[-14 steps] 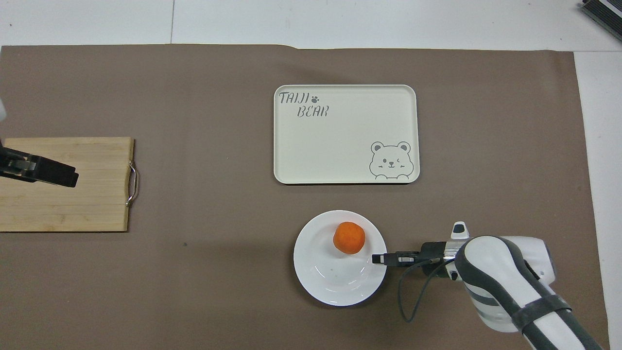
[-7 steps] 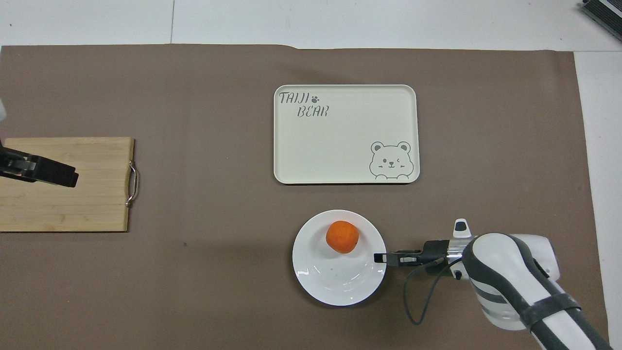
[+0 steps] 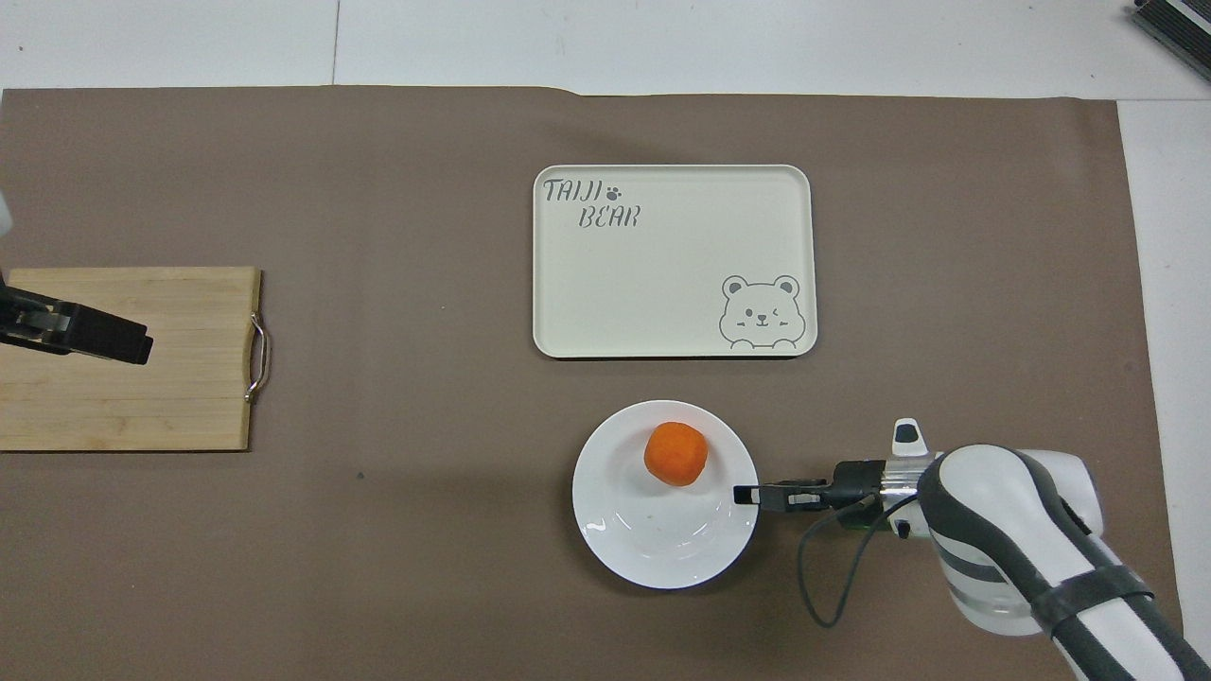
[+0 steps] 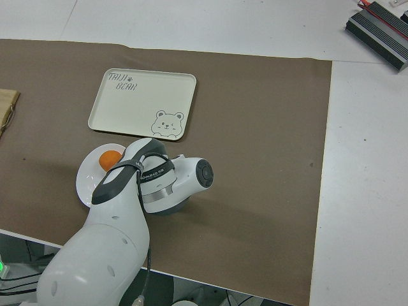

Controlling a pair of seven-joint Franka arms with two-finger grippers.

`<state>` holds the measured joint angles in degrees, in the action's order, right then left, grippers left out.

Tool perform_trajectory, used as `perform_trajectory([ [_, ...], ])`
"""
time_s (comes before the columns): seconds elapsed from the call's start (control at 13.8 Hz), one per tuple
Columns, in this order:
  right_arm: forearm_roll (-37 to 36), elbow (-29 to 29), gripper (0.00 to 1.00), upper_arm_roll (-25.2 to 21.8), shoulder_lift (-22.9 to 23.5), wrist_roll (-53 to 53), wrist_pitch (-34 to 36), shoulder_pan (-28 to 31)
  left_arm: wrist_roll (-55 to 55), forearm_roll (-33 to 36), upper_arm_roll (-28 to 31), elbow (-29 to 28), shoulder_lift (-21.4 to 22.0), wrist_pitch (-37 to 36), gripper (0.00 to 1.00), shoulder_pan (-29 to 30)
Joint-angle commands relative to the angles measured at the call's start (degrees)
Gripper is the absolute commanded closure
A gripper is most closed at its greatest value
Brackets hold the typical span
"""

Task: Place orange and plate with both arms
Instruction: 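Grip the plate rim with the right gripper, then slide the plate with the right gripper onto the bear tray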

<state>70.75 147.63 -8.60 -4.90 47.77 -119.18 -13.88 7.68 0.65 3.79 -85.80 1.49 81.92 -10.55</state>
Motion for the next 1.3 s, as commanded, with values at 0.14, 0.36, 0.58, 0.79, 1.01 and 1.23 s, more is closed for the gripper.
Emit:
perform_trajectory([
  [0.14, -6.7, -4.7, 1.0, -0.2, -2.2, -2.9, 7.5, 6.0, 0.2, 0.9, -0.2, 0.7, -0.1, -0.4, 0.0, 0.4],
  [0.36, -11.9, -10.8, 1.0, -0.2, -1.6, -6.7, 14.6, 10.7, 0.2, 0.9, -0.2, 0.7, -0.1, -0.4, 0.0, 0.4],
  [0.58, -15.9, -17.4, 1.0, -0.2, 0.1, -10.1, 20.8, 14.5, 0.2, 0.9, -0.2, 0.7, -0.1, -0.4, 0.0, 0.4],
  [0.79, -16.7, -24.6, 1.0, -0.2, 4.0, -10.5, 27.5, 18.4, 0.2, 0.9, -0.2, 0.7, -0.1, -0.4, 0.0, 0.4],
  [1.01, -17.1, -32.5, 1.0, -0.2, 8.1, -14.4, 33.6, 20.9, 0.2, 0.9, -0.2, 0.7, -0.1, -0.4, 0.0, 0.4],
  [1.23, -17.0, -38.5, 1.0, -0.1, 11.7, -20.8, 35.4, 21.0, 0.2, 0.9, -0.2, 0.7, -0.1, -0.4, 0.0, 0.4],
])
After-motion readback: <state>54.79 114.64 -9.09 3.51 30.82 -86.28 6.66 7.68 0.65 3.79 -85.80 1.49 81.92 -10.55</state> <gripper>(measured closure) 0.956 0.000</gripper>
